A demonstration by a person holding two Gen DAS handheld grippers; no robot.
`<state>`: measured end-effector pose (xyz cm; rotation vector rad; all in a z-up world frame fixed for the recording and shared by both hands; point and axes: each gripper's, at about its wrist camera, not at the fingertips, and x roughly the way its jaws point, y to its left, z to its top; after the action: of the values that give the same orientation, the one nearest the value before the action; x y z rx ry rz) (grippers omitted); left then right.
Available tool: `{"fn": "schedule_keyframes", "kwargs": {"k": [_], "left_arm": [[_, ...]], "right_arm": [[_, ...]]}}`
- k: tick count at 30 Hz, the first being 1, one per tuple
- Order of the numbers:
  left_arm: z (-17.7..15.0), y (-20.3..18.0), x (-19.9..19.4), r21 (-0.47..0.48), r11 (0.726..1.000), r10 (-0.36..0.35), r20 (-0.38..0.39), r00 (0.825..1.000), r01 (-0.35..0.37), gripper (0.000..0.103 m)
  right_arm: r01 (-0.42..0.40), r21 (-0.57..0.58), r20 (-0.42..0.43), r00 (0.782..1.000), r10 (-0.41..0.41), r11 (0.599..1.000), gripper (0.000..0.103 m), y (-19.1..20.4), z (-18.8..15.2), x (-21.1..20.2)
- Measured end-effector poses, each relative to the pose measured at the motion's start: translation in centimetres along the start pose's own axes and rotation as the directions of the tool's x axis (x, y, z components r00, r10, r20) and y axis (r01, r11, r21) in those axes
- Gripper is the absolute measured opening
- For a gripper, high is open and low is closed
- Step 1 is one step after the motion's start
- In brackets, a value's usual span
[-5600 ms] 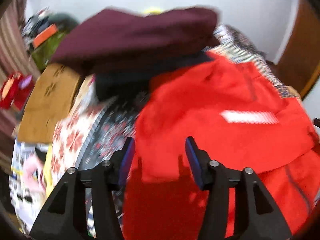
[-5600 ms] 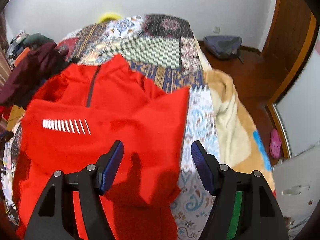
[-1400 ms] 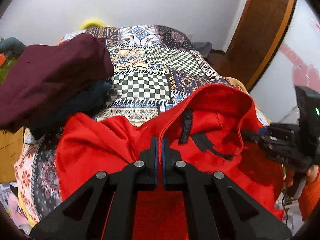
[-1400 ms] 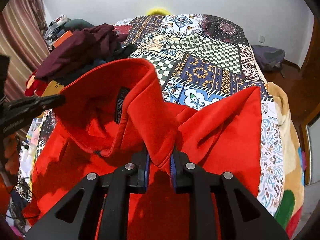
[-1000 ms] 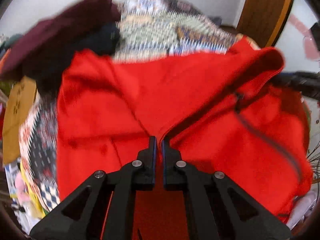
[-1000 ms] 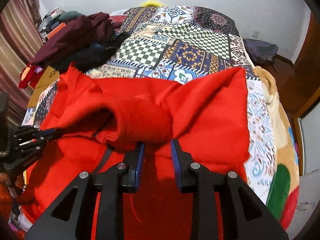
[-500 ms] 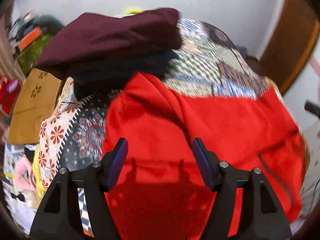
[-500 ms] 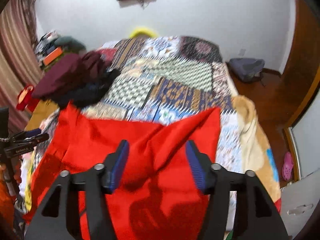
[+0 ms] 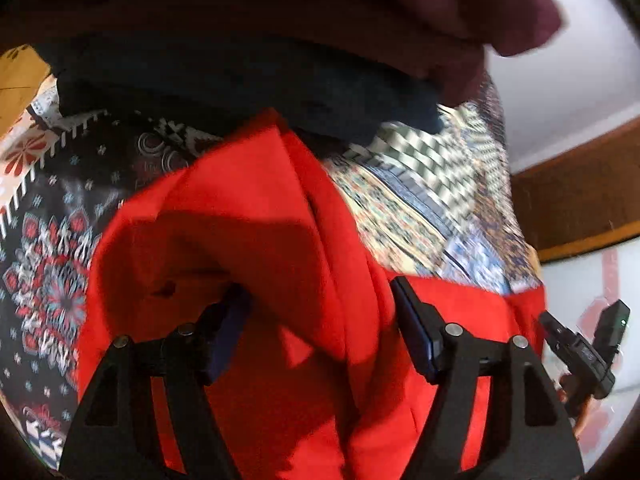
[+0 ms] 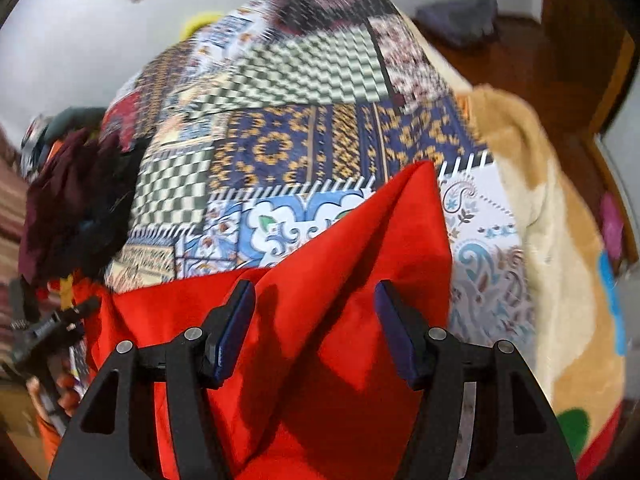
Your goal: Fold large clothes
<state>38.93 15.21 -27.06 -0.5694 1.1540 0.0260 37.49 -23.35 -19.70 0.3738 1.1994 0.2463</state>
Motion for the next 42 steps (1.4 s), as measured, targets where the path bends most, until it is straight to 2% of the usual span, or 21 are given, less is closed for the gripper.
{"fn": "schedule_keyframes", "kwargs": {"k": [2, 4, 6, 8, 9, 12, 16, 20, 22, 23, 26, 28, 29, 30, 32, 35, 37, 38, 39, 41, 42], "left_arm": [[0.3, -0.1, 0.2, -0.016, 1.000, 0.019, 0.045, 0.999, -0.018, 0.070], [0.5, 0.0, -0.1, -0.039, 0.999, 0.035, 0.100, 0.994, -0.031, 0.065], [0.6, 0.4, -0.1, -0.049, 0.996, 0.081, 0.137, 0.987, -0.074, 0.042], [0.7, 1.0, -0.1, -0.053, 0.993, 0.109, 0.159, 0.981, -0.102, 0.026], [0.6, 1.3, -0.3, -0.054, 0.994, 0.106, 0.168, 0.980, -0.098, 0.018], [0.0, 2.7, -2.2, -0.071, 0.997, 0.057, 0.208, 0.976, -0.043, 0.010], [-1.1, 4.2, -5.7, -0.073, 0.997, 0.009, 0.278, 0.960, 0.012, 0.010], [-1.1, 5.3, -8.7, -0.084, 0.996, 0.004, 0.341, 0.940, 0.026, 0.009], [-0.5, 6.1, -9.7, -0.094, 0.995, -0.005, 0.364, 0.931, 0.042, 0.009], [-0.4, 6.4, -9.6, -0.100, 0.994, -0.007, 0.357, 0.934, 0.045, 0.009], [0.0, 7.4, -7.2, -0.130, 0.992, 0.039, 0.279, 0.960, -0.003, 0.011], [0.0, 8.3, -5.4, -0.150, 0.988, 0.070, 0.211, 0.975, -0.039, 0.019], [-0.3, 8.9, -4.4, -0.165, 0.985, 0.070, 0.176, 0.982, -0.040, 0.024], [-0.7, 9.6, -3.8, -0.182, 0.983, 0.046, 0.159, 0.986, -0.016, 0.024], [-1.4, 10.4, -3.8, -0.194, 0.981, 0.007, 0.178, 0.984, 0.029, 0.024], [-1.8, 11.4, -4.6, -0.212, 0.974, -0.036, 0.178, 0.983, 0.074, 0.028], [-1.7, 12.0, -5.2, -0.222, 0.970, -0.059, 0.174, 0.983, 0.097, 0.029], [-1.8, 12.1, -5.6, -0.228, 0.969, -0.058, 0.174, 0.983, 0.097, 0.033], [-1.8, 12.5, -6.3, -0.237, 0.968, -0.031, 0.186, 0.982, 0.076, 0.040], [-2.0, 13.0, -7.7, -0.242, 0.969, 0.009, 0.226, 0.974, 0.047, 0.044], [-2.0, 13.6, -8.5, -0.247, 0.967, 0.006, 0.248, 0.969, 0.057, 0.045]], "right_arm": [[-0.007, 0.032, 0.008, 1.000, 0.007, 0.999, 0.058, -0.6, 0.6, 0.5], [0.004, 0.057, 0.014, 1.000, -0.005, 0.998, 0.054, -0.9, 1.0, 0.9], [0.029, 0.068, 0.013, 0.999, -0.030, 0.997, 0.037, -0.9, 1.4, 1.6], [0.060, 0.057, 0.001, 0.998, -0.060, 0.997, 0.009, -1.0, 1.9, 2.2], [0.066, 0.054, -0.004, 0.998, -0.066, 0.996, 0.008, -1.1, 2.0, 2.4], [0.057, 0.065, 0.025, 0.998, -0.058, 0.996, 0.003, -1.5, 2.2, 1.6], [0.035, 0.056, 0.151, 0.988, -0.043, 0.998, 0.002, -0.8, 3.0, -2.0], [0.057, -0.010, 0.269, 0.962, -0.052, 0.998, 0.001, 1.3, 4.5, -5.4], [0.043, -0.030, 0.276, 0.960, -0.033, 0.999, 0.001, 2.1, 5.1, -5.9], [0.038, -0.048, 0.268, 0.963, -0.023, 0.998, 0.001, 2.5, 5.3, -5.8], [0.035, -0.077, 0.237, 0.971, -0.016, 0.996, 0.002, 3.5, 4.9, -4.5], [0.014, -0.093, 0.176, 0.984, 0.003, 0.996, 0.002, 3.9, 3.9, -2.7], [0.011, -0.102, 0.140, 0.990, 0.004, 0.995, 0.002, 4.1, 3.3, -1.6], [0.011, -0.115, 0.106, 0.994, 0.001, 0.993, 0.002, 4.5, 2.9, -0.6], [0.014, -0.163, 0.005, 1.000, -0.013, 0.987, 0.002, 5.2, 1.6, 2.2], [0.046, -0.233, -0.104, 0.992, -0.072, 0.971, 0.002, 5.7, -0.2, 5.7], [0.074, -0.255, -0.123, 0.987, -0.108, 0.964, 0.003, 5.7, -1.1, 6.6], [0.072, -0.255, -0.118, 0.987, -0.105, 0.964, 0.003, 5.7, -1.2, 6.4], [0.068, -0.251, -0.119, 0.988, -0.100, 0.966, 0.003, 5.6, -1.1, 6.3], [0.056, -0.239, -0.128, 0.988, -0.088, 0.969, 0.003, 5.2, -1.2, 6.4], [0.052, -0.233, -0.129, 0.988, -0.084, 0.971, 0.003, 5.1, -1.2, 6.5]]}}
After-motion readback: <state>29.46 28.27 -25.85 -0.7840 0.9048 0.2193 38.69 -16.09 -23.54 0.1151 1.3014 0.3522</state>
